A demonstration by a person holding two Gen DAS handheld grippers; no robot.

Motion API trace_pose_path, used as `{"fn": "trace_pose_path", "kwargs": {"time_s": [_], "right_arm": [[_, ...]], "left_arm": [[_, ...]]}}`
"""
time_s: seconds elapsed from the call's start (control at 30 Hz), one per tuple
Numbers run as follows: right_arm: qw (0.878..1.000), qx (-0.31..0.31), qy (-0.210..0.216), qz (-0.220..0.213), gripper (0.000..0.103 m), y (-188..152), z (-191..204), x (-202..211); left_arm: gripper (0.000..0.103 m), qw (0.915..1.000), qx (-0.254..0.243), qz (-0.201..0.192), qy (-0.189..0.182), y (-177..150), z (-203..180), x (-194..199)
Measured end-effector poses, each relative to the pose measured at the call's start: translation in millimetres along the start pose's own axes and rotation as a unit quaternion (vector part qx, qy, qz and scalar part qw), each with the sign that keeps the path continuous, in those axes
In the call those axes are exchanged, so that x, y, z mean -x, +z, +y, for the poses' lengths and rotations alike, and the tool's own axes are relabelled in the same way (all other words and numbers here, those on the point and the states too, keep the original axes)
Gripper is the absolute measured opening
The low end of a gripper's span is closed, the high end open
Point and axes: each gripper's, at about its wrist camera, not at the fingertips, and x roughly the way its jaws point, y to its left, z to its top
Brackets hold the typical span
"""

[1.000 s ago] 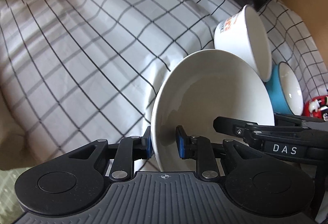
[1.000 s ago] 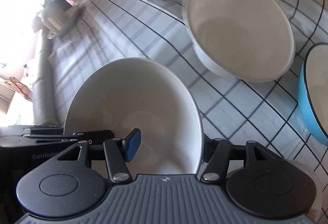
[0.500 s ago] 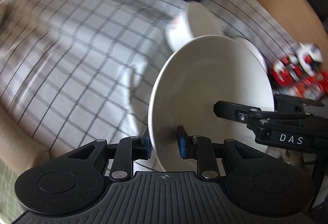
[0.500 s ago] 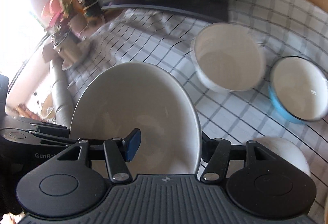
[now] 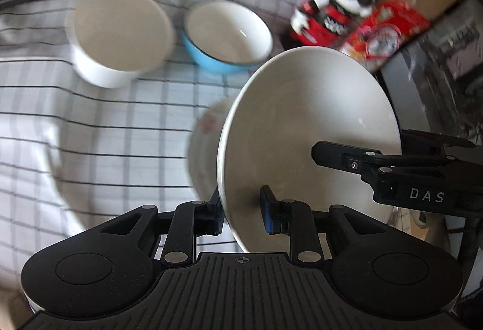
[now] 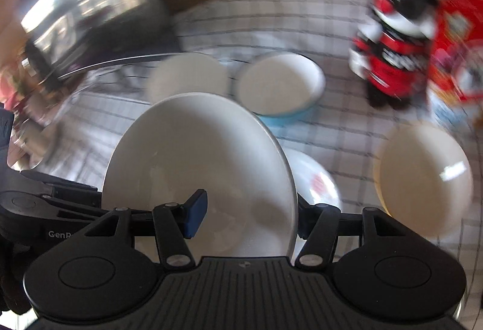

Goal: Organize plates and bowls
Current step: 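Lift and carry the white bowl with both grippers over the floral plate, then lower the white bowl onto the floral plate and open both grippers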

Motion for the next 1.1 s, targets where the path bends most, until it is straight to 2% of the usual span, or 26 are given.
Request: {"fn": "trace_pose_path", "kwargs": {"time_s": [0.17,0.33,0.57,1.1], "right_arm": [[0.998,-0.046,-0.026,0.026,0.059,-16,-31,-32],[0.996,-0.062,-0.024,0.055,0.059,-27,-45,-63],[0.995,-0.052,-0.008,0.083,0.059,-27,-48,-93],[0.995,-0.017,0.009,0.097,0.059,-14,-56,-111]], "left_arm": [[0.029,0.9997,-0.004,0.024,0.004,1,-1,-48],[0.027,0.9999,0.011,-0.004,0.012,-5,14,-71],[0.027,0.9988,0.022,0.018,0.039,-3,21,-90],[0.026,0.9986,0.006,0.002,0.053,8,22,-100]]}}
